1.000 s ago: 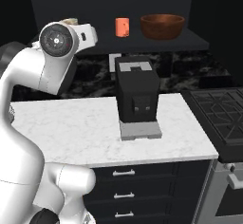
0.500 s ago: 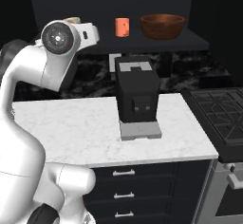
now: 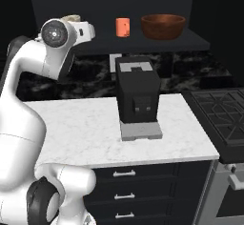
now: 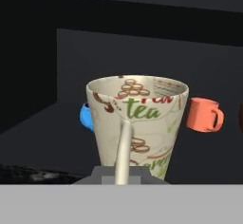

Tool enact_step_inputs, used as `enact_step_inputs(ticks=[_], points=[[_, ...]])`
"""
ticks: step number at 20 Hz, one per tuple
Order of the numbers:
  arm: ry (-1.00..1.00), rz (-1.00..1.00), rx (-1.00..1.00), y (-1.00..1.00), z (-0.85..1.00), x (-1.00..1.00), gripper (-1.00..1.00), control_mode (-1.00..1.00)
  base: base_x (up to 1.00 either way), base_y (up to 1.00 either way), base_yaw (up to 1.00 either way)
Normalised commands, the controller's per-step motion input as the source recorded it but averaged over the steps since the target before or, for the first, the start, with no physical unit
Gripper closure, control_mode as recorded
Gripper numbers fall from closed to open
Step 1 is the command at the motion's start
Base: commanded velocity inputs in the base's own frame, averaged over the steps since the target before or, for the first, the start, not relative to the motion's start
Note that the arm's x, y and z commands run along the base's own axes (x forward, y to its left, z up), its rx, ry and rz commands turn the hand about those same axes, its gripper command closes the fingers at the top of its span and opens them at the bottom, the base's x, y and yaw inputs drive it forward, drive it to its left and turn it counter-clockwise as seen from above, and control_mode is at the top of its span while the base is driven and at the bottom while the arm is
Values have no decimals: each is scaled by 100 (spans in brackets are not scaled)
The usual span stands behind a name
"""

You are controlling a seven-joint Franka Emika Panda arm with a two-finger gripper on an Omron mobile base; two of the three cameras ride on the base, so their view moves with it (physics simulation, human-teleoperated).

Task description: Gather all objects into one cabinet and sort the glasses and bowls to opposite sides.

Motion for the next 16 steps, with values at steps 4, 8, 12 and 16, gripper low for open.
enact_step_inputs(ticks=[4,8,12,16], points=[[-1,12,18,-1,-4,50,100,-100,0,0,0],[1,12,12,-1,-11,35,100,-100,0,0,0],[8,3,-1,19,-28,36,100,-100,0,0,0],[0,0,-1,18,-38,54,100,-100,0,0,0]])
